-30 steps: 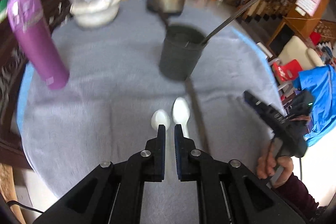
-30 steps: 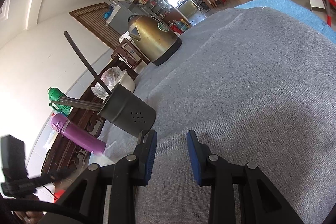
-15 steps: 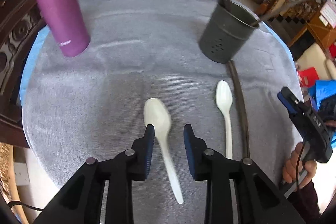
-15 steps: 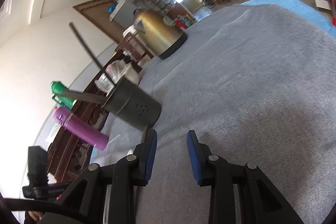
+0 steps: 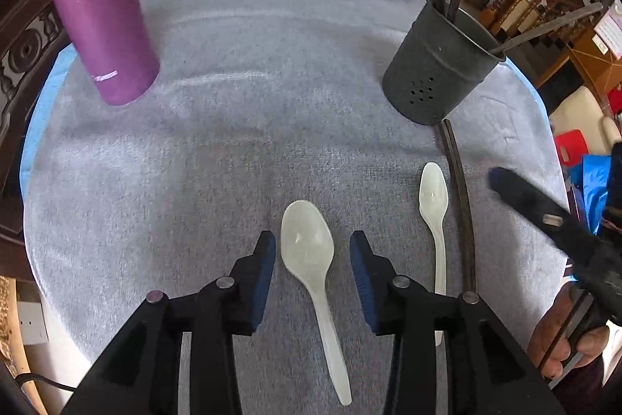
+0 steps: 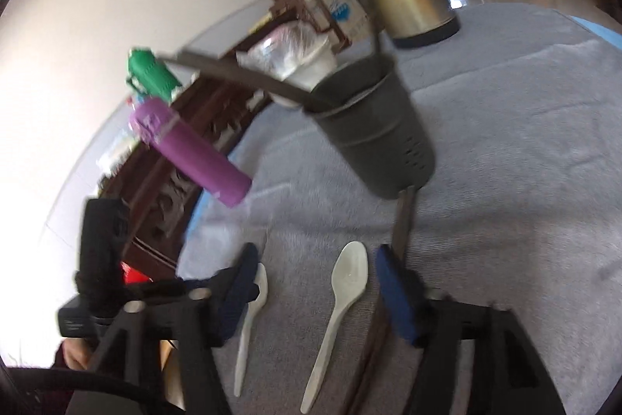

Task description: Organize utensils

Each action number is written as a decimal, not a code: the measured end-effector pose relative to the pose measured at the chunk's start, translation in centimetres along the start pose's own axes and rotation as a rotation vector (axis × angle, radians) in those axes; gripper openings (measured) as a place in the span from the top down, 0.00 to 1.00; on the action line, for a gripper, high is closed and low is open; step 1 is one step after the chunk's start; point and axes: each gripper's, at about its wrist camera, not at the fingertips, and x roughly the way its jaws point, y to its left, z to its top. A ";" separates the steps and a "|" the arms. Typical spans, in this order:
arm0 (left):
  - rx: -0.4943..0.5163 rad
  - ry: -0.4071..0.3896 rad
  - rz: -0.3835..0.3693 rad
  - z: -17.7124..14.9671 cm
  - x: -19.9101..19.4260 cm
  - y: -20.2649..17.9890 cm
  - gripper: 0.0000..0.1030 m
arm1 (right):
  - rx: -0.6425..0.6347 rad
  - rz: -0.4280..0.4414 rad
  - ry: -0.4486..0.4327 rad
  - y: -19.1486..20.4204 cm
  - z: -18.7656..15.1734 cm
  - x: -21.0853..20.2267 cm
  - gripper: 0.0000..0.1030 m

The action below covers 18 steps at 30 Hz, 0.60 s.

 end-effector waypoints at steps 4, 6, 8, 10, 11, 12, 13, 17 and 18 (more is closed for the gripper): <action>0.002 0.009 -0.016 0.2 0.8 0.3 0.61 | -0.051 -0.086 0.086 0.5 0.2 2.8 0.64; 0.003 0.015 -0.024 0.3 1.2 0.2 0.61 | -0.049 -0.139 0.137 0.3 0.3 4.1 0.64; -0.002 0.023 -0.032 0.4 1.5 0.4 0.61 | -0.049 -0.192 0.163 0.4 0.5 4.7 0.63; -0.006 0.027 -0.040 0.6 1.8 0.4 0.61 | -0.071 -0.224 0.165 0.7 0.7 4.8 0.61; -0.005 0.029 -0.038 0.7 1.9 0.4 0.61 | -0.079 -0.231 0.173 0.8 0.8 4.9 0.61; -0.003 0.030 -0.034 0.8 2.1 0.4 0.61 | -0.090 -0.239 0.191 1.0 0.9 5.2 0.61; -0.002 0.030 -0.035 0.9 2.2 0.4 0.61 | -0.099 -0.253 0.212 1.2 0.9 5.7 0.61; 0.002 0.029 -0.045 0.9 2.5 0.4 0.61 | -0.117 -0.306 0.268 1.5 0.9 7.1 0.61; 0.003 0.028 -0.049 0.9 2.5 0.4 0.61 | -0.124 -0.315 0.266 1.7 0.9 7.1 0.61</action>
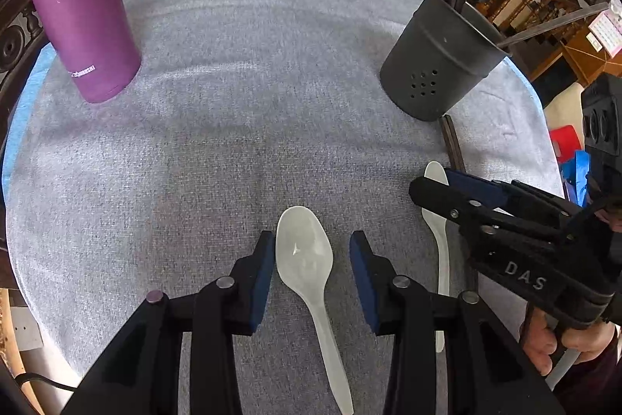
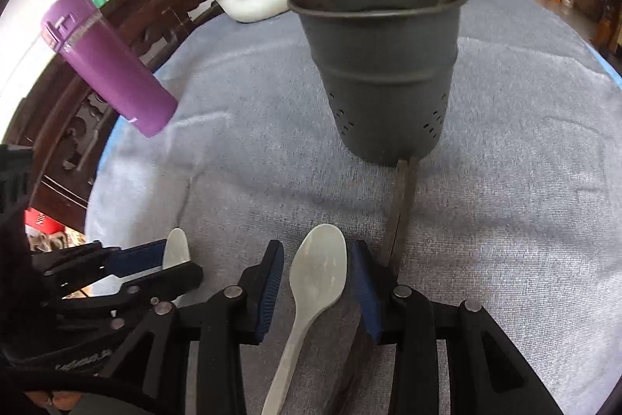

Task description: Organize utensils

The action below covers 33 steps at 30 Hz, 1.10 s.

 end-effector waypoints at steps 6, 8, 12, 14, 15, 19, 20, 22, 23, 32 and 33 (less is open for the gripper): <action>0.018 -0.006 -0.011 0.4 0.7 0.1 0.72 | -0.094 -0.095 0.019 1.8 0.1 0.7 0.69; 0.017 -0.007 -0.018 0.5 0.8 0.2 0.72 | -0.087 -0.078 0.018 1.7 0.1 0.6 0.69; 0.011 -0.003 -0.036 0.7 0.4 0.7 0.90 | -0.042 -0.022 -0.009 0.8 0.0 -0.4 0.70; 0.019 -0.016 -0.037 0.5 -0.3 0.7 0.90 | -0.018 0.020 -0.045 0.1 0.0 -1.7 0.70; 0.025 -0.025 -0.037 0.6 -0.6 0.6 0.90 | -0.013 0.032 -0.061 -0.1 0.0 -2.1 0.70; 0.046 -0.049 -0.039 0.9 -1.4 0.5 0.90 | 0.016 0.072 -0.150 -1.5 -0.1 -4.8 0.70; 0.046 -0.042 -0.034 0.9 -1.4 0.7 0.90 | 0.029 0.083 -0.167 -1.9 -0.3 -5.3 0.70; 0.047 -0.027 -0.040 0.7 -1.2 1.0 0.90 | 0.064 0.108 -0.198 -2.9 -0.7 -6.3 0.70; 0.045 -0.024 -0.041 0.5 -1.3 1.1 0.88 | 0.074 0.114 -0.209 -3.1 -0.9 -6.6 0.70; 0.060 0.004 -0.024 0.4 -0.9 -0.3 0.44 | 0.141 0.134 -0.246 -4.5 -2.0 -7.0 0.70; 0.058 0.018 -0.014 0.5 -0.4 -0.4 0.47 | 0.144 0.134 -0.248 -4.6 -2.1 -7.0 0.70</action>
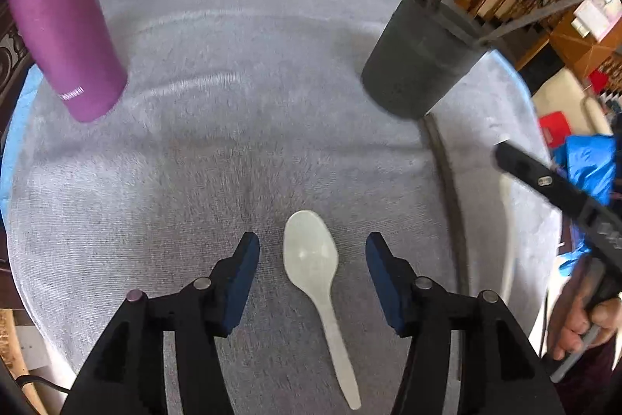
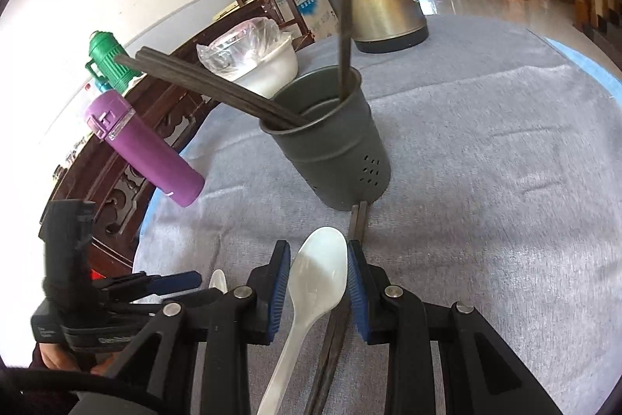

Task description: Organize utensils

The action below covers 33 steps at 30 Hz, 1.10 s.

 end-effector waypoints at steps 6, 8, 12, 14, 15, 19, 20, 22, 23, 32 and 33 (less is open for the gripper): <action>0.027 -0.002 0.018 0.3 1.2 -1.1 0.92 | 0.005 -0.012 -0.019 -0.5 0.2 -0.5 0.70; 0.018 -0.014 0.012 0.5 0.8 -0.7 0.94 | 0.010 -0.018 -0.037 -0.6 0.4 -0.9 0.70; 0.043 -0.068 0.007 0.8 -1.0 -1.1 0.95 | 0.022 -0.017 -0.093 -1.1 1.3 -2.2 0.70; 0.059 -0.100 0.001 1.1 -2.1 -1.5 0.96 | 0.023 -0.006 -0.137 -1.2 1.9 -3.2 0.70; 0.065 -0.113 0.001 1.2 -2.7 -1.5 0.96 | 0.024 0.000 -0.154 -1.2 2.1 -3.6 0.70; 0.071 -0.149 -0.024 1.1 -4.5 -1.2 0.96 | 0.033 0.010 -0.229 -1.3 2.5 -5.1 0.70; 0.071 -0.149 -0.027 0.9 -4.8 -0.9 0.96 | 0.037 0.010 -0.234 -1.4 2.4 -5.2 0.70; 0.063 -0.152 -0.025 0.2 -5.1 -0.5 0.96 | 0.045 0.011 -0.236 -1.6 2.1 -5.3 0.70; 0.061 -0.154 -0.023 0.0 -5.2 -0.4 0.96 | 0.049 0.013 -0.233 -1.7 1.9 -5.2 0.70; -0.002 -0.001 -0.028 -0.3 -2.8 1.0 0.39 | 0.061 0.033 -0.199 -1.5 1.0 -3.9 0.70; 0.006 -0.001 -0.028 -0.4 -2.6 0.6 0.39 | 0.060 0.034 -0.196 -1.4 0.9 -3.8 0.70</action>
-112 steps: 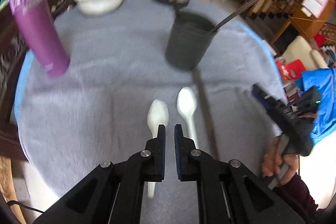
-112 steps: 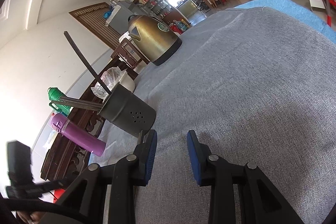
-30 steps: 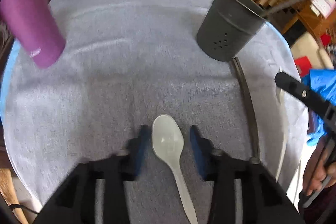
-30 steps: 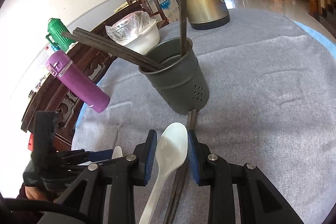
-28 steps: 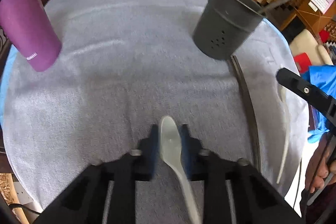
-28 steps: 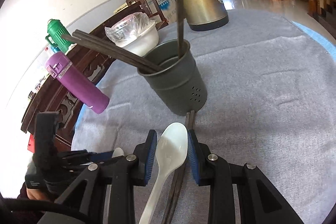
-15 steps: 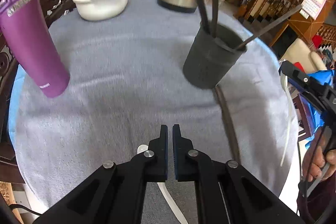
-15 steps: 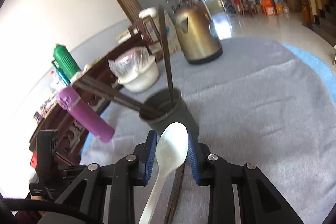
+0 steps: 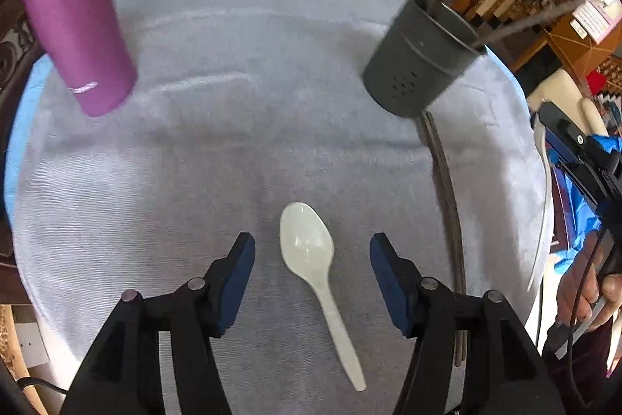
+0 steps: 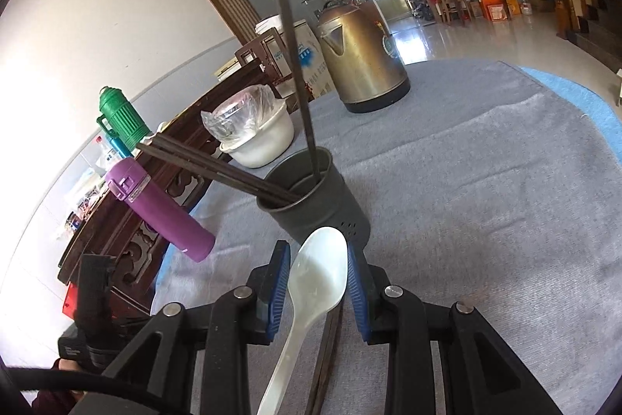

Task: Organize utensils
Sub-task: 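Lift the white spoon with the left gripper while the right gripper lifts another spoon, then carry both held spoons over the grey cup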

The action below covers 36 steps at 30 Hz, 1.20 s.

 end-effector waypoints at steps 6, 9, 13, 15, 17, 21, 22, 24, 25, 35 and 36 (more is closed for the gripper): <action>0.051 0.016 0.063 -0.3 1.7 -0.9 0.79 | -0.017 0.006 0.022 0.6 -0.7 0.4 0.70; 0.035 0.010 0.055 -0.4 1.6 -0.5 0.93 | -0.031 0.012 0.018 0.9 -0.6 0.3 0.70; 0.061 -0.037 0.056 -0.4 0.3 -0.7 0.95 | -0.065 0.026 -0.009 1.9 0.1 0.0 0.70; 0.071 -0.067 0.053 -0.2 -0.6 -1.1 0.95 | -0.093 0.024 -0.032 2.6 0.6 -0.2 0.70; 0.089 -0.116 0.045 0.2 -2.2 -1.6 0.95 | -0.123 0.030 -0.062 3.3 1.1 -0.6 0.70; 0.128 -0.237 0.027 1.9 -6.3 -3.5 0.95 | -0.190 0.027 -0.130 5.0 2.7 -1.3 0.70; 0.134 -0.269 0.024 2.5 -7.2 -4.1 0.95 | -0.218 0.025 -0.156 5.6 3.5 -1.4 0.70; 0.140 -0.368 0.020 3.9 -9.8 -5.2 0.95 | -0.250 0.021 -0.193 6.3 4.6 -1.5 0.70; 0.138 -0.409 0.013 4.5 -10.7 -5.7 0.95 | -0.265 0.020 -0.216 6.8 5.7 -1.5 0.70; 0.036 -0.754 -0.013 12.1 -13.7 -8.4 0.95 | -0.311 -0.059 -0.400 8.3 11.8 -1.2 0.70; 0.018 -0.770 -0.005 12.6 -13.2 -8.4 0.95 | -0.308 -0.064 -0.408 8.2 12.0 -1.2 0.70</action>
